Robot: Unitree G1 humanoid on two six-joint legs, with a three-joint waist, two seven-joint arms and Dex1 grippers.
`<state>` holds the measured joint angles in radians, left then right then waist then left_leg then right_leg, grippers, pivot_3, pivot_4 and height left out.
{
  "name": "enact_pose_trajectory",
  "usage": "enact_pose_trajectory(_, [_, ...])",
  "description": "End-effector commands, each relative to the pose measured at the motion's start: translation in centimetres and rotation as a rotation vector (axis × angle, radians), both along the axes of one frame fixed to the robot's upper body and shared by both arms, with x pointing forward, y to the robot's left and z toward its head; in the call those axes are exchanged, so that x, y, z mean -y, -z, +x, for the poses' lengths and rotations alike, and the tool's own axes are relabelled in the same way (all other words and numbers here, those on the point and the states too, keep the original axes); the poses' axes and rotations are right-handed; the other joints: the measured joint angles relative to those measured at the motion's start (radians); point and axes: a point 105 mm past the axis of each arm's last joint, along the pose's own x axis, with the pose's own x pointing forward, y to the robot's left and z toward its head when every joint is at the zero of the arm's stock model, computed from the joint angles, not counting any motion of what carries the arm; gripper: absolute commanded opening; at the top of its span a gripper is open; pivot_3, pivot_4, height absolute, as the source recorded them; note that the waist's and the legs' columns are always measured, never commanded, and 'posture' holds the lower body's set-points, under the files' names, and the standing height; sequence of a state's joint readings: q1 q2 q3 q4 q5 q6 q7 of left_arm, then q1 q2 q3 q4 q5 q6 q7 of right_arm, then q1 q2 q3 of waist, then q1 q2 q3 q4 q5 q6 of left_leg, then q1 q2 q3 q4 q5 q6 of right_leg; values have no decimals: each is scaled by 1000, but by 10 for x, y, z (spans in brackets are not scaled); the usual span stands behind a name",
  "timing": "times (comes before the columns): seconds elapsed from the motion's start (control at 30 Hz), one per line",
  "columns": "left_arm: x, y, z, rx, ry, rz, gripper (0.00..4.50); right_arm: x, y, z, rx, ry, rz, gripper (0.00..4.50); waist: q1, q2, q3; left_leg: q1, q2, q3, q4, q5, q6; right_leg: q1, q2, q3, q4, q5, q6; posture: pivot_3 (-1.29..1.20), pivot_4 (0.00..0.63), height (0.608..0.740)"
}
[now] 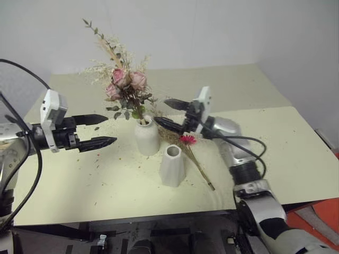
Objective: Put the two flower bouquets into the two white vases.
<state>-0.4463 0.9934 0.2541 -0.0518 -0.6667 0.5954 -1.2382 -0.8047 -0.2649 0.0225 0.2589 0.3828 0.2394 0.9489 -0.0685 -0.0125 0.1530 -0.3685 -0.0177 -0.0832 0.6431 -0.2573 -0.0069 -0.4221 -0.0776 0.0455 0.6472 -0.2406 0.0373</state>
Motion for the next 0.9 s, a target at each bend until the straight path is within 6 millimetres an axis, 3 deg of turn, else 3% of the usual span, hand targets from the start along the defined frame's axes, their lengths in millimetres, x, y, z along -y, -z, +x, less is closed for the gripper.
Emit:
enact_pose_trajectory(0.03, [5,-6,2,33,36,10,4500,20,-26,-9,34,39,19,4451,-1,0,0,0,0,0,0,0,0,0,0,0,0,0,0,0,150,740])
enact_pose_trajectory(0.33, [19,-3,4,17,169,28,4500,69,-16,-12,-76,305,-268,4451,4,0,0,0,0,2,1,0,0,1,0,0,-1,0,0,0,150,740])
enact_pose_trajectory(0.5, [26,-2,2,-15,255,39,4500,87,7,-13,-281,429,-532,4451,1,0,0,-1,0,2,2,0,1,1,0,0,-1,0,0,0,150,740])
enact_pose_trajectory(0.7, [30,1,-1,-46,321,68,4500,73,32,-30,-519,356,-682,4451,-2,0,0,-1,0,2,2,-1,1,1,1,0,-1,0,0,0,150,740])
enact_pose_trajectory(0.9, [32,2,1,-47,323,68,4500,52,75,-37,-638,312,-894,4451,1,0,0,-1,0,2,2,-1,2,1,0,0,-2,0,0,0,150,740])
